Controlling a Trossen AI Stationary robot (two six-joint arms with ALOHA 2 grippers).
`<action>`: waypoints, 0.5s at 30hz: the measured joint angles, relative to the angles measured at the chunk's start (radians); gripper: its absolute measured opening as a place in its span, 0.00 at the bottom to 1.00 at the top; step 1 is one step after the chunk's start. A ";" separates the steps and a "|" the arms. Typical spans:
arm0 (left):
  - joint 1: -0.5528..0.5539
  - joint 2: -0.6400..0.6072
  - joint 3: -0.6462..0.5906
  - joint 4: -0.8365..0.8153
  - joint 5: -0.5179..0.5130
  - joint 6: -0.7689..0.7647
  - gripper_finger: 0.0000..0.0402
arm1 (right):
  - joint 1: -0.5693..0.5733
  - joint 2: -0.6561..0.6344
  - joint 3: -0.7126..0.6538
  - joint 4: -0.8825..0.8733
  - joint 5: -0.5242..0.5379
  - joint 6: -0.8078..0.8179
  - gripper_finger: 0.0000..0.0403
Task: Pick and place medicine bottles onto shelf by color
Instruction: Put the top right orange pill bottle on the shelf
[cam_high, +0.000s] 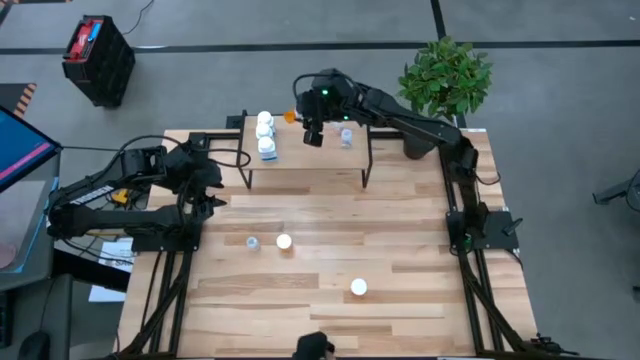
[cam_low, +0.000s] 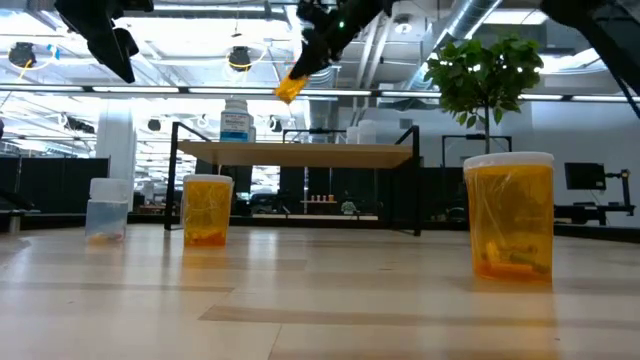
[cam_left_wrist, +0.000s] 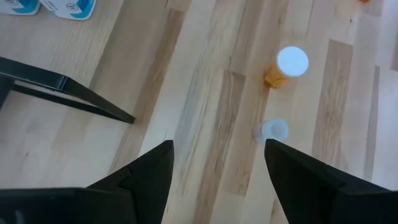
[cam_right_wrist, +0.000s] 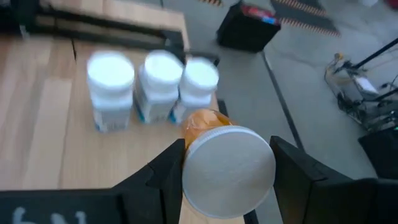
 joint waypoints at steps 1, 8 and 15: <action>0.000 0.000 0.000 0.000 0.000 0.000 0.59 | -0.001 0.014 0.011 -0.013 0.000 -0.007 0.48; 0.000 0.000 0.000 0.000 0.000 0.005 0.59 | -0.015 0.103 0.134 -0.190 -0.003 0.025 0.48; 0.000 0.000 0.000 0.000 0.000 0.008 0.59 | -0.018 0.142 0.155 -0.313 -0.006 0.034 0.49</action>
